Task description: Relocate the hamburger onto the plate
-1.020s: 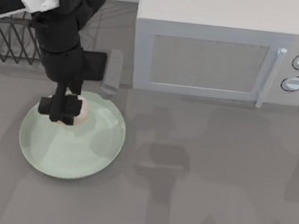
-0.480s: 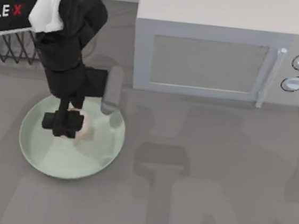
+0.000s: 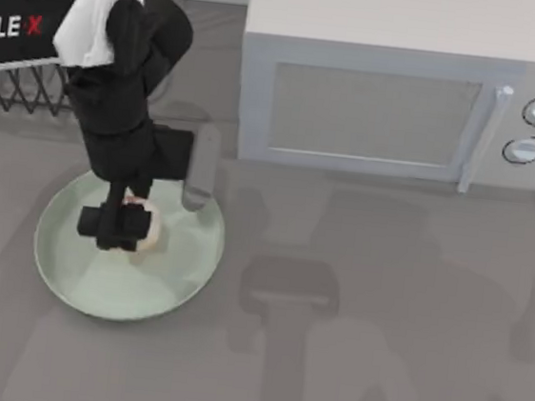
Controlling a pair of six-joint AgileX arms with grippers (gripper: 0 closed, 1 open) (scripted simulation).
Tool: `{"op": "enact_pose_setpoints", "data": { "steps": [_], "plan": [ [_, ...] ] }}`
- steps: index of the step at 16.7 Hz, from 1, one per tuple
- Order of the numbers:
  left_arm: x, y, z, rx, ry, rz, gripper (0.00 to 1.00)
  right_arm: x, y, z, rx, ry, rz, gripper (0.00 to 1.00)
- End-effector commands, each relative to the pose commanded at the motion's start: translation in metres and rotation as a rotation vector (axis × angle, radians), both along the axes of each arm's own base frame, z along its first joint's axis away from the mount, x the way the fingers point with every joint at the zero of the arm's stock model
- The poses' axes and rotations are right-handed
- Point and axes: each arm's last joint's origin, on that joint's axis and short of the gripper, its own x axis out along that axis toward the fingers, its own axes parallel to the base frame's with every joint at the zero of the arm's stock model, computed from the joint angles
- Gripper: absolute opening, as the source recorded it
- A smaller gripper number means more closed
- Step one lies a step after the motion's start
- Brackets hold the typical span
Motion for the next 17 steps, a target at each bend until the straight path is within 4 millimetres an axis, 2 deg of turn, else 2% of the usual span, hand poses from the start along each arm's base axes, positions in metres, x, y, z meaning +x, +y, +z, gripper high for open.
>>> {"op": "enact_pose_setpoints", "data": {
  "steps": [11, 17],
  "plan": [
    [0.0, 0.0, 0.0, 0.0, 0.0, 0.0, 0.98, 0.0, 0.0, 0.0, 0.0, 0.0, 0.0, 1.0],
    [0.0, 0.0, 0.0, 0.0, 0.0, 0.0, 1.0, 0.0, 0.0, 0.0, 0.0, 0.0, 0.0, 1.0]
  ]
}}
